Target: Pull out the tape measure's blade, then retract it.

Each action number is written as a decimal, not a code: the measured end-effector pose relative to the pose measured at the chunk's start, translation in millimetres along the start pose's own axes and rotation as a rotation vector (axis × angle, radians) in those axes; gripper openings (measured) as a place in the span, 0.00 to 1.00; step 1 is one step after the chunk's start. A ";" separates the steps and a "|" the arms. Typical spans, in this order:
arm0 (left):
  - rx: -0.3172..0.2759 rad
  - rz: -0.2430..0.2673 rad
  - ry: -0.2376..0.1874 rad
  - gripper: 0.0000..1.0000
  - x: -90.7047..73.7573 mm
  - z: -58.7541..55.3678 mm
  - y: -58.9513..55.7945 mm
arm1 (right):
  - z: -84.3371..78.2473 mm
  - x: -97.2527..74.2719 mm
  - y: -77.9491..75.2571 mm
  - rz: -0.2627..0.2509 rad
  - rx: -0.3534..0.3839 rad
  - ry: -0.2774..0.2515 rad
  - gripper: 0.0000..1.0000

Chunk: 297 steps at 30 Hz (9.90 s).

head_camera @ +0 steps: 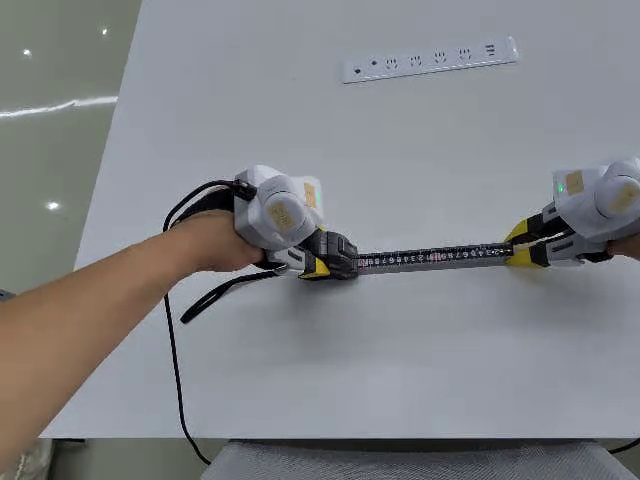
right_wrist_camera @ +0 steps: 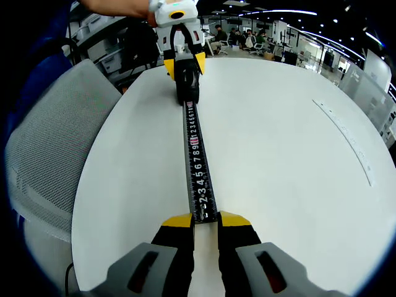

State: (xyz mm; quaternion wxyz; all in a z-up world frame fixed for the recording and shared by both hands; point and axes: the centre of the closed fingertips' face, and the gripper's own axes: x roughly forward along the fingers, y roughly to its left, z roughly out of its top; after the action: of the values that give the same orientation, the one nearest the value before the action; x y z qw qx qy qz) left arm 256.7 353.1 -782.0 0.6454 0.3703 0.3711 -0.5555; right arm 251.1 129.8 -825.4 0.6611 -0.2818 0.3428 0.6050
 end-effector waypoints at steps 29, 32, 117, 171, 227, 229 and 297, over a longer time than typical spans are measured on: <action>0.003 0.006 -0.006 0.28 -0.3 1.6 -1.1 | -7.7 -10.9 -4.6 -0.018 0.012 0.008 0.11; 0.004 0.005 -0.012 0.28 -0.1 1.2 -0.4 | -7.3 -11.0 -4.4 -0.020 -0.004 0.016 0.11; -0.783 0.396 -0.327 0.75 -77.3 -26.3 -34.8 | 44.7 -65.8 52.4 -0.352 0.552 -0.165 0.69; -0.939 0.511 -0.364 1.00 -160.5 -19.9 -110.8 | 87.7 -159.1 149.4 -0.523 0.710 -0.302 1.00; -1.065 0.656 -0.282 0.96 -112.1 9.6 -70.2 | 69.1 -123.9 109.6 -0.417 0.496 -0.132 0.94; -1.070 0.654 -0.277 0.96 -105.9 10.0 -67.9 | 65.5 -120.9 106.7 -0.406 0.489 -0.118 0.93; -1.290 0.671 -0.251 0.84 -0.1 -28.8 8.1 | -1.4 -16.9 0.3 0.043 -0.149 0.221 0.31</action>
State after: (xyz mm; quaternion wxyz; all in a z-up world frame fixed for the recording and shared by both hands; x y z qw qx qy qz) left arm 262.8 379.6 -794.4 0.9078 -0.0555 0.4141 -0.0376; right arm 250.1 118.4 -812.8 0.5833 -0.3879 0.3736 0.6081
